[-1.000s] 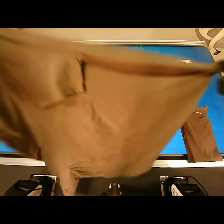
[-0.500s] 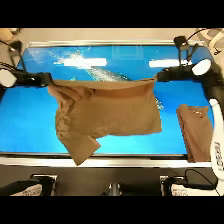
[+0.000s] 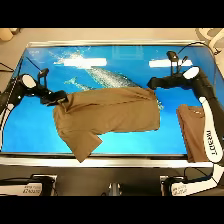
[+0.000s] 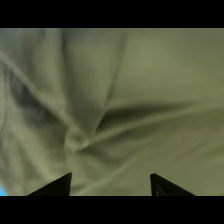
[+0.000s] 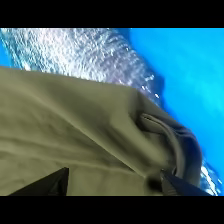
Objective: Fold the shirts.
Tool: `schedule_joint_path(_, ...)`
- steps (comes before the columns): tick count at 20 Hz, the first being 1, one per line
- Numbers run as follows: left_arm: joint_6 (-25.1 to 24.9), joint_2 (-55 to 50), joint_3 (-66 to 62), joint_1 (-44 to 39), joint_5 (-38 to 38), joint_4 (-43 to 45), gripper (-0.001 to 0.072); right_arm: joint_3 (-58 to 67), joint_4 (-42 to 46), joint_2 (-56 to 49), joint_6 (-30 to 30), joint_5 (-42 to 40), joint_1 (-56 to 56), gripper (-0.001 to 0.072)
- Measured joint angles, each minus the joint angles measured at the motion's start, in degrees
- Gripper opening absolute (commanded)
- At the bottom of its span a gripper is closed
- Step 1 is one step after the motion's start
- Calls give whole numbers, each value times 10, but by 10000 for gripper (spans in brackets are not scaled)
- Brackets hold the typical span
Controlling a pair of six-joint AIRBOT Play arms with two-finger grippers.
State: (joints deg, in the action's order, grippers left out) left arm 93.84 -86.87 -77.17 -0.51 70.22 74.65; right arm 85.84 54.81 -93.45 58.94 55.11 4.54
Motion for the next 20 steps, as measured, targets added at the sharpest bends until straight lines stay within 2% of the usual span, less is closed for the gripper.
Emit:
schedule_joint_path(2, -29, 22, 28, 27, 61, -8, 523, 0, 10, 15, -16, 73, 32, 526)
schedule_joint_path(3, -40, 39, 53, 40, 79, -12, 456, 0, 16, 21, -25, 111, 47, 526)
schedule_joint_path(4, -51, 61, 88, 55, 90, -15, 430, 0, 28, 25, -36, 152, 59, 526)
schedule_joint_path(8, -77, 137, 242, 98, 84, -29, 431, -23, 75, 34, -67, 288, 80, 526)
schedule_joint_path(12, -103, 155, 323, 114, 26, -63, 428, -52, 70, 36, -78, 343, 85, 525)
schedule_joint_path(15, -113, 146, 342, 116, -18, -94, 390, -61, 69, 37, -84, 364, 87, 527)
schedule_joint_path(19, -118, 123, 350, 119, -47, -118, 387, -68, 102, 37, -85, 371, 88, 534)
schedule_joint_path(20, -119, 120, 350, 119, -51, -122, 300, -73, 116, 37, -84, 373, 88, 548)
